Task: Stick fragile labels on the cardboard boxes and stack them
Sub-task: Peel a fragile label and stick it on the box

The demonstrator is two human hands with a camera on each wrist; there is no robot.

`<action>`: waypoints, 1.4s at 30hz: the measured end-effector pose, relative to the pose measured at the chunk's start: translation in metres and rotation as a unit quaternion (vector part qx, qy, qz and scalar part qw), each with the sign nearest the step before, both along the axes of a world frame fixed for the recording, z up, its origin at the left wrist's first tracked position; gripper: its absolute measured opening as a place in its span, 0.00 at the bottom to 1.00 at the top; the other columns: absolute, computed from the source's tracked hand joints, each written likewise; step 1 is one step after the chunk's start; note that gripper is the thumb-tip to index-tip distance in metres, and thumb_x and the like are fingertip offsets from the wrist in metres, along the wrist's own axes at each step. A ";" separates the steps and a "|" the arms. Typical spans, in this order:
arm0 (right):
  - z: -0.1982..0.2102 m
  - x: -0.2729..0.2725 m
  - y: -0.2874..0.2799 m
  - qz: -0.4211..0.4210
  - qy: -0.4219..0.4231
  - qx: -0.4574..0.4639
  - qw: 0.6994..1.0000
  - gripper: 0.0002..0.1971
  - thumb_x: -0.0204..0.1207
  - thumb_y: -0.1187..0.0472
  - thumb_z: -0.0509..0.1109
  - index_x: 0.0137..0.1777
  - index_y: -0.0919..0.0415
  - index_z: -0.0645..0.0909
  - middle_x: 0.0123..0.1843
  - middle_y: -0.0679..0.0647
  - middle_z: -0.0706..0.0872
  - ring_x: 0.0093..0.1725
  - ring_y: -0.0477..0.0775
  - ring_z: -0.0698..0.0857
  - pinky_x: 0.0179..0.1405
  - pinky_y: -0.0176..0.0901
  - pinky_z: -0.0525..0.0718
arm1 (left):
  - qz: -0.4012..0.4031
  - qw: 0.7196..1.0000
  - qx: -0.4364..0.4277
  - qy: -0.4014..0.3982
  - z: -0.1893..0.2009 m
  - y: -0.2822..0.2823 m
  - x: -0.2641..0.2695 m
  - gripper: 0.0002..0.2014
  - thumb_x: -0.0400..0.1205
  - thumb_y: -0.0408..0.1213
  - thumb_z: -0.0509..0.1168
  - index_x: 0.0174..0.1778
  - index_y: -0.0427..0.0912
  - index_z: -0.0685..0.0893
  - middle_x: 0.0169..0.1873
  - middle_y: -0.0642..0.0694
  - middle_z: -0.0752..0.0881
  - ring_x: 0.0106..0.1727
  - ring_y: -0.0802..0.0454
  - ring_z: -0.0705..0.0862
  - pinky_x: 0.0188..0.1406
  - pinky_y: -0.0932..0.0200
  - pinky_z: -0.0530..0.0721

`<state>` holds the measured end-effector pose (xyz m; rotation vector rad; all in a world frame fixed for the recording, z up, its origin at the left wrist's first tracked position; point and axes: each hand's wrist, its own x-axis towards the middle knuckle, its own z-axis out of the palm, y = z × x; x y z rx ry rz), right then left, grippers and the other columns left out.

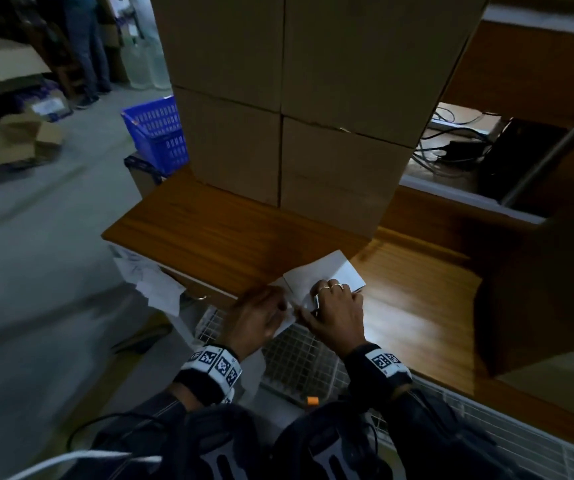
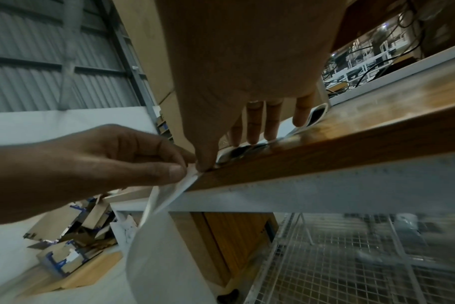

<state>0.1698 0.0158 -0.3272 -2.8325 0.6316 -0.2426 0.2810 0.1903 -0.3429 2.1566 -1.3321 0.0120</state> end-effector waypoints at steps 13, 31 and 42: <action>0.012 0.002 -0.008 0.000 0.061 -0.029 0.998 0.33 0.73 0.28 0.67 0.62 0.57 0.80 0.52 0.55 0.83 0.53 0.60 0.82 0.51 0.55 0.74 | 0.003 0.999 -0.009 -0.051 -0.014 0.004 0.007 0.16 0.81 0.40 0.61 0.58 0.46 0.92 0.60 0.45 0.89 0.59 0.43 0.87 0.59 0.44 0.86; 0.058 -0.041 -0.171 -0.198 -0.162 0.150 0.955 0.17 0.80 0.50 0.58 0.41 0.62 0.80 0.39 0.65 0.88 0.43 0.70 0.87 0.42 0.58 0.84 | 0.059 0.996 0.039 -0.052 0.003 -0.004 -0.004 0.10 0.80 0.45 0.64 0.48 0.46 0.88 0.49 0.46 0.88 0.47 0.42 0.86 0.50 0.47 0.83; 0.027 -0.050 -0.129 -0.109 -0.126 0.166 0.972 0.16 0.84 0.56 0.70 0.70 0.58 0.82 0.62 0.58 0.85 0.57 0.59 0.86 0.53 0.47 0.81 | 0.116 0.992 0.044 0.000 0.006 -0.012 -0.012 0.11 0.76 0.35 0.77 0.54 0.43 0.92 0.55 0.43 0.90 0.53 0.39 0.89 0.54 0.42 0.88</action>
